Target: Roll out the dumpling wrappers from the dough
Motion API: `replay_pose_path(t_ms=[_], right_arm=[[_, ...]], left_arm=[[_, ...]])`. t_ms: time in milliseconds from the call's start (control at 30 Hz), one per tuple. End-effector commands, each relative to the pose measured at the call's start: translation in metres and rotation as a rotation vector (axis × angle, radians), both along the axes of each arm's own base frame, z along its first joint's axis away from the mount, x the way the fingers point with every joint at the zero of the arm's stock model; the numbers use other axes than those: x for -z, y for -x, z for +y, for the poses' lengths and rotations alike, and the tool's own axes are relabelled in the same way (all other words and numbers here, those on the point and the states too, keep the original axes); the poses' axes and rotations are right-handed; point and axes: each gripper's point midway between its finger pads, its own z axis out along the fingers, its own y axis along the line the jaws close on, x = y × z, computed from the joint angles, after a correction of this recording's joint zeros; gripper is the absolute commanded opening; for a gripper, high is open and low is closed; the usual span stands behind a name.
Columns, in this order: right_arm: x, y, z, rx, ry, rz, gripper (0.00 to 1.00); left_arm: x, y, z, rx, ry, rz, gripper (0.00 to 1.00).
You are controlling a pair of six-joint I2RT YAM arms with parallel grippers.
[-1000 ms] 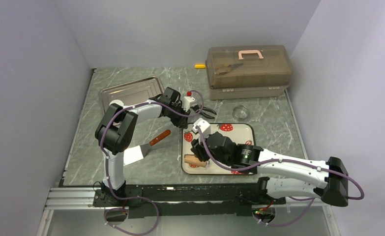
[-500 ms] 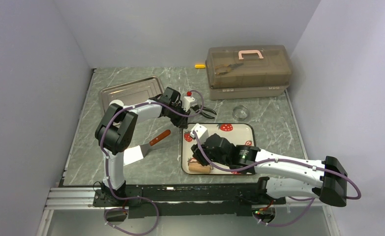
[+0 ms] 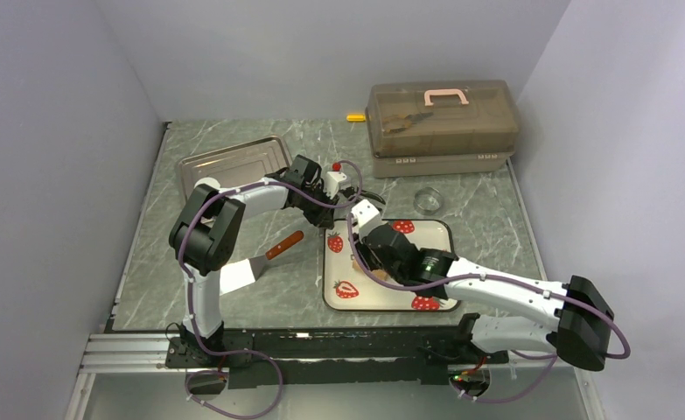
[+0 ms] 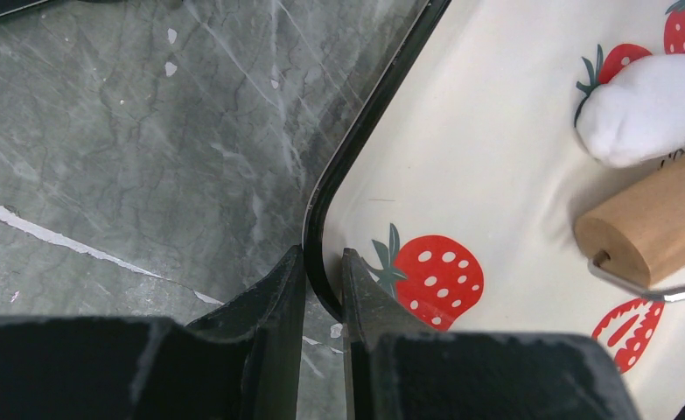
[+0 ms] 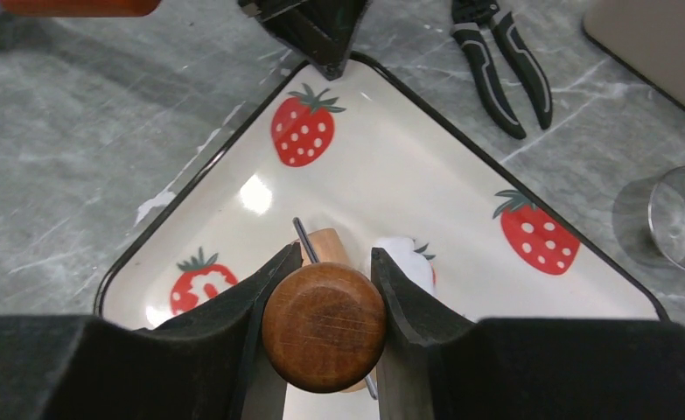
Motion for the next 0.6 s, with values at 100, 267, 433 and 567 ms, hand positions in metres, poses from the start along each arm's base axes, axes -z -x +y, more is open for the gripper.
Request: replay_pose_path(t_ms=[100,267,433,567], right_arm=[[-0.016,0.003,0.007,-0.084,-0.034,0.022,0.0],[-0.064,0.012,0.017,-0.101,-0.2,0.01,0.0],[-0.088,-0.018,-0.016,0.086,-0.279,-0.054,0.0],[-0.062,-0.038,-0.032,0.191,-0.223,-0.034,0.0]], left_arm=[[0.003,-0.008,0.013,-0.007,-0.061,-0.055,0.0],[0.003,-0.008,0.013,-0.006,-0.059,-0.053,0.0],[0.005,-0.007,0.012,-0.003,-0.057,-0.05,0.0],[0.005,-0.007,0.011,0.0,-0.056,-0.049,0.0]])
